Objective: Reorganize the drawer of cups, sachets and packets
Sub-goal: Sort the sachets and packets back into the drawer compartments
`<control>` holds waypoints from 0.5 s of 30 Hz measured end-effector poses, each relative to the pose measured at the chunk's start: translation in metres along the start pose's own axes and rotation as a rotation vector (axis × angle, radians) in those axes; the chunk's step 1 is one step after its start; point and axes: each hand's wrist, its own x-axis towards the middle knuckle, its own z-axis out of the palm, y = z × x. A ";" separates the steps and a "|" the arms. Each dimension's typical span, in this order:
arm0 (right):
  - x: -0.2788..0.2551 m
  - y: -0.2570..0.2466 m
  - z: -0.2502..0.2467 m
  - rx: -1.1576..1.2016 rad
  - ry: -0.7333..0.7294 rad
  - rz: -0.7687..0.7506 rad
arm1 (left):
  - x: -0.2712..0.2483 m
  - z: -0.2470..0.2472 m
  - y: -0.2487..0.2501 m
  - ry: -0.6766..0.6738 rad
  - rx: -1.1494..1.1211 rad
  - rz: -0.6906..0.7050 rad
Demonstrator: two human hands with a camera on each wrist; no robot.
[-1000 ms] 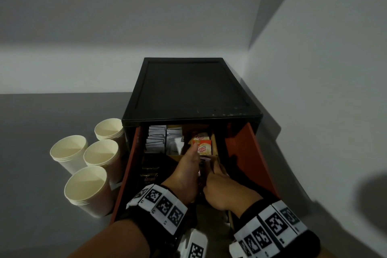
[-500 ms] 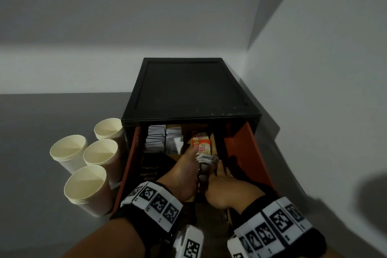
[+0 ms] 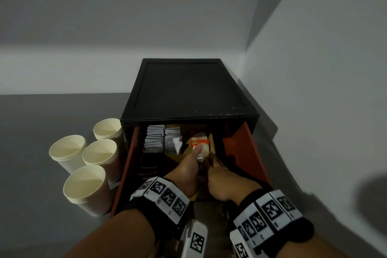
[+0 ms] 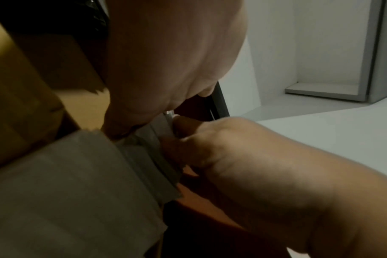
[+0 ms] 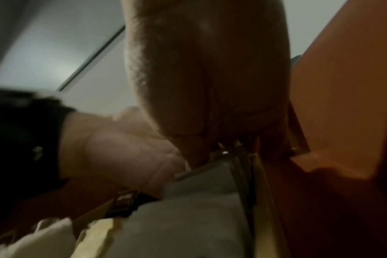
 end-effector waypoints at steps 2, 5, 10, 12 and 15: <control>-0.002 0.001 -0.001 0.029 0.018 -0.001 | 0.001 -0.001 -0.001 0.003 -0.017 0.014; -0.001 0.003 -0.006 0.088 0.098 -0.023 | 0.000 -0.001 0.000 0.035 -0.081 0.063; 0.004 -0.003 -0.003 -0.004 0.048 -0.059 | 0.003 0.002 -0.002 0.008 -0.091 0.056; 0.006 -0.004 -0.005 -0.012 0.049 -0.059 | 0.003 -0.001 0.001 -0.001 -0.066 0.048; 0.009 -0.002 -0.009 0.030 0.073 -0.042 | -0.005 -0.004 0.008 0.051 -0.011 0.078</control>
